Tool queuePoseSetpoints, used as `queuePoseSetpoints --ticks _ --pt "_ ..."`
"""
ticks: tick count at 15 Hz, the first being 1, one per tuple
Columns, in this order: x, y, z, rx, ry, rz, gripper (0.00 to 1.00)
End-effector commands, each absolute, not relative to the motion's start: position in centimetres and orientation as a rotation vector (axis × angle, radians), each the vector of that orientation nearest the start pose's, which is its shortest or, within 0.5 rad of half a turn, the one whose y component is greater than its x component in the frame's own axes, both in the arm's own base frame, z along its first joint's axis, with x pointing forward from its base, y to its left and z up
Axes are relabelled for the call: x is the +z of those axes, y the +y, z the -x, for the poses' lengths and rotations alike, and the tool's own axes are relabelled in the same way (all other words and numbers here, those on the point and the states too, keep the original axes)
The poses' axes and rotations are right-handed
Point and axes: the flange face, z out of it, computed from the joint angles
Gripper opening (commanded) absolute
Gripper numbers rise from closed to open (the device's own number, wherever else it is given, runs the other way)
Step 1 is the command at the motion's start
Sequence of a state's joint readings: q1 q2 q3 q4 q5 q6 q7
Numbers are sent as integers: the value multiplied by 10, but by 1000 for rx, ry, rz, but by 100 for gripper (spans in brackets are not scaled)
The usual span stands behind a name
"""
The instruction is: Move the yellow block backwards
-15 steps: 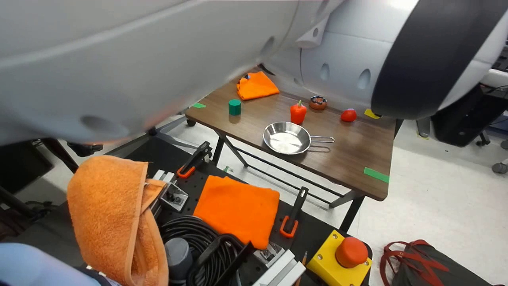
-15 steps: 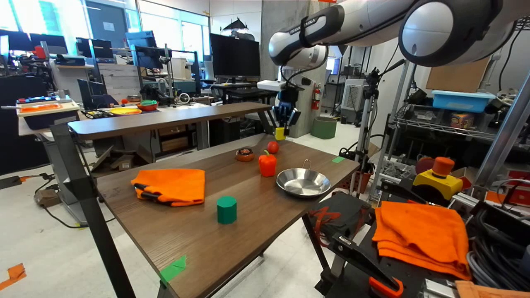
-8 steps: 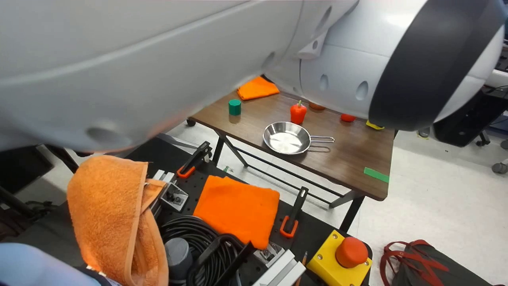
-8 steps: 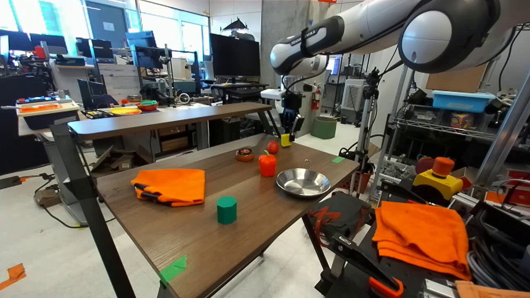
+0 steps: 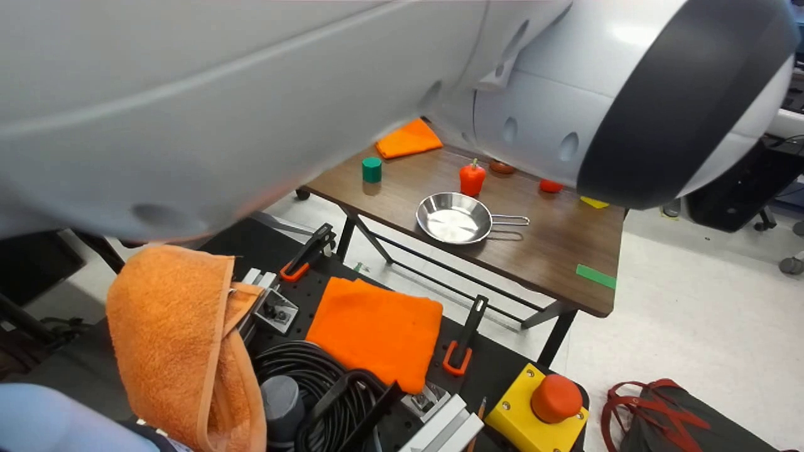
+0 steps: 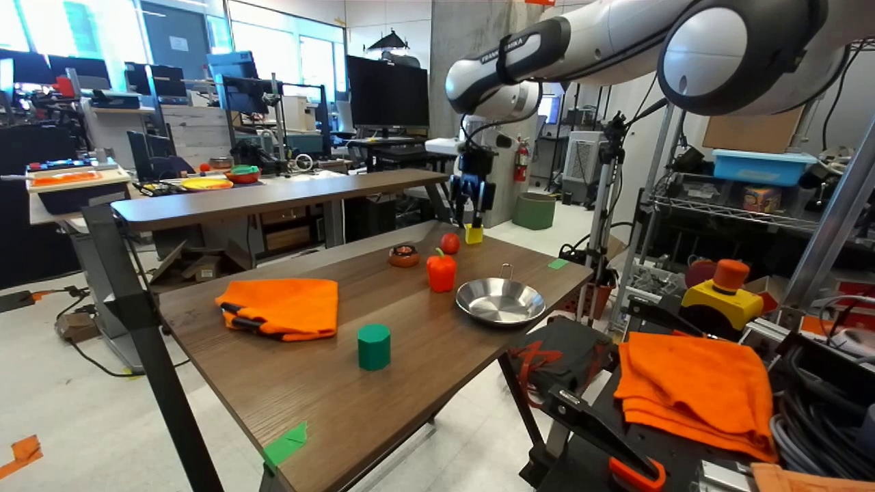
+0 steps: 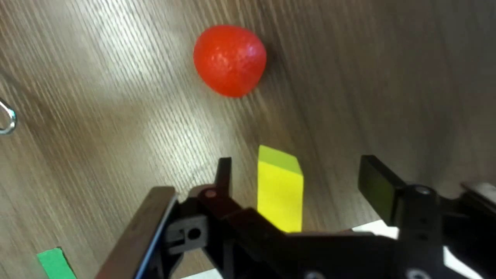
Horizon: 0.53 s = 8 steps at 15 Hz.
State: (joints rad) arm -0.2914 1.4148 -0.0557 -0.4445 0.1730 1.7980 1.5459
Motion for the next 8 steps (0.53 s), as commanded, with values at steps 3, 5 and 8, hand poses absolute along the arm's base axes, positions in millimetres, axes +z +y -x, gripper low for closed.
queuePoseSetpoints --ticks 3,5,8 --pt "283 -234 -762 346 2206 1849 100" --pt "270 -228 -769 261 2270 1842 100" --pt "290 -238 -763 291 2243 1850 100"
